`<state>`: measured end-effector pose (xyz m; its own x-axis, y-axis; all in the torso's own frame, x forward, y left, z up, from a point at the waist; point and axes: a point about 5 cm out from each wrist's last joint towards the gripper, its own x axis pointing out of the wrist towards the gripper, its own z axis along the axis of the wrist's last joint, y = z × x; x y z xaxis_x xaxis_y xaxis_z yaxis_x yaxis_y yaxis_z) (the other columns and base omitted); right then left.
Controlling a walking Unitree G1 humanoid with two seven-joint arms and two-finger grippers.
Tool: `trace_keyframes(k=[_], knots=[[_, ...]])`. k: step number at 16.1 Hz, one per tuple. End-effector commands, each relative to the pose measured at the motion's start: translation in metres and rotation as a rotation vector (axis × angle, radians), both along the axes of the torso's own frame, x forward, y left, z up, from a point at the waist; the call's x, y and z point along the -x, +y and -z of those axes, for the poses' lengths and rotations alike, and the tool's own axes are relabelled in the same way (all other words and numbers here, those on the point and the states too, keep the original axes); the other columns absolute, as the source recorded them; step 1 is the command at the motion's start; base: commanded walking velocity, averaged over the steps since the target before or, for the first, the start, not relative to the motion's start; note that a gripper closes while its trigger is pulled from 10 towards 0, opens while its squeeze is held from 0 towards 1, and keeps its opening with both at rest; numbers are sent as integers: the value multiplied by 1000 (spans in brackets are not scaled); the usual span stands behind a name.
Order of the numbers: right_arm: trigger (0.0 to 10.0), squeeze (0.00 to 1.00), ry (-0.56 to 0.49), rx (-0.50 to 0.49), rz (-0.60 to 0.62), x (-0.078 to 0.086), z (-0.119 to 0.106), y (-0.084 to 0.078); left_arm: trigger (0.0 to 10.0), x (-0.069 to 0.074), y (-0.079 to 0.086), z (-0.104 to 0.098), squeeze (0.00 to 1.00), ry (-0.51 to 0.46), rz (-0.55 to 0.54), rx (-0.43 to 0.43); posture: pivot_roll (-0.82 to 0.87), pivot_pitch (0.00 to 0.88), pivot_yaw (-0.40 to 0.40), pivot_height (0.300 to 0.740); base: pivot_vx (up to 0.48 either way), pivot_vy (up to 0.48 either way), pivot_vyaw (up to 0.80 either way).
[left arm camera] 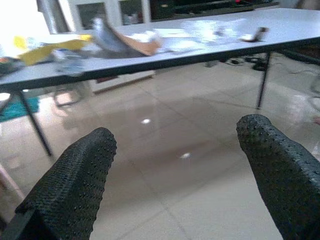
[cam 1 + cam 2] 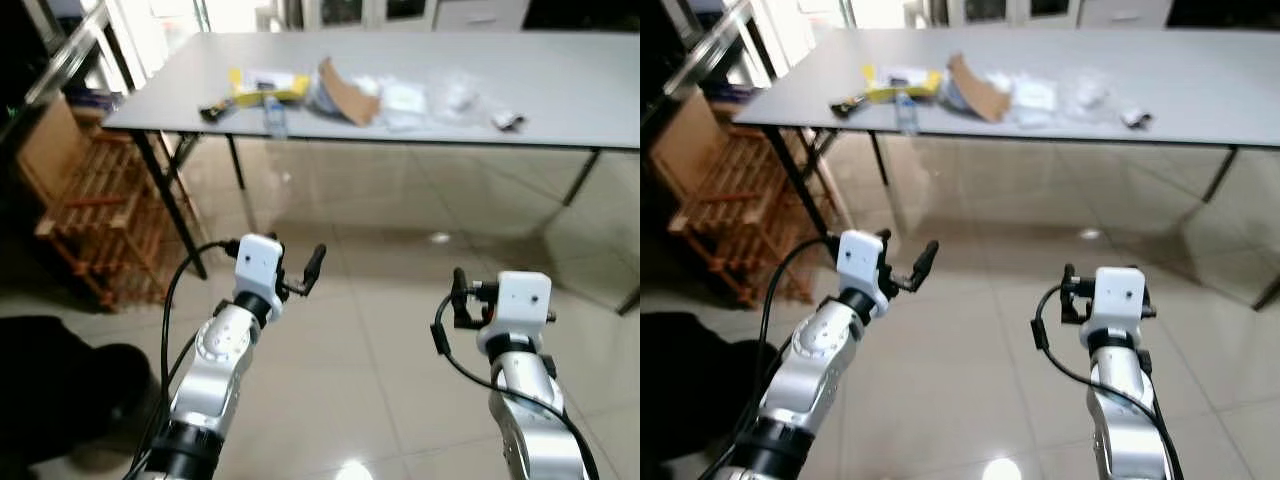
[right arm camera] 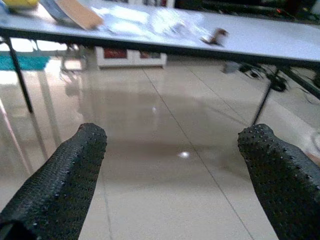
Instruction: Picking trash to rubbish bin
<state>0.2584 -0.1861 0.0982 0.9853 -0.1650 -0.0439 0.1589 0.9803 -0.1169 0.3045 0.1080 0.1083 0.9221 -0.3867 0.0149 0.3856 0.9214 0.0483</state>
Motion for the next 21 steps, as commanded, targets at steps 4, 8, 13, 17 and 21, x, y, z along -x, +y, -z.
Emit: trace_keyframes(k=[4, 8, 13, 17, 21], knots=[[10000, 0, -27, -13, 21, -7, -7, 0, 10000, 0, 12, 7, 0, 36, -41, -21, -101, 31, 40, 740, 417, 0, 0], [10000, 0, 1, 6, 99, -11, -8, -7, 10000, 0, 13, 10, 0, 54, -54, -21, -96, 34, 37, 740, 273, 0, 0], [10000, 0, -45, 29, 147, -13, -13, -11, 10000, 0, 17, 12, 0, 66, -77, -17, -99, 40, 42, 740, 0, 0, 0], [10000, 0, -25, 29, 103, -9, -11, -7, 10000, 0, 15, 15, 0, 81, -75, -21, -105, 45, 45, 740, 0, -468, 0], [10000, 0, 11, 39, 121, -4, -5, -11, 10000, 1, 16, 17, 0, 89, -72, -23, -108, 53, 51, 740, 0, -480, 0]])
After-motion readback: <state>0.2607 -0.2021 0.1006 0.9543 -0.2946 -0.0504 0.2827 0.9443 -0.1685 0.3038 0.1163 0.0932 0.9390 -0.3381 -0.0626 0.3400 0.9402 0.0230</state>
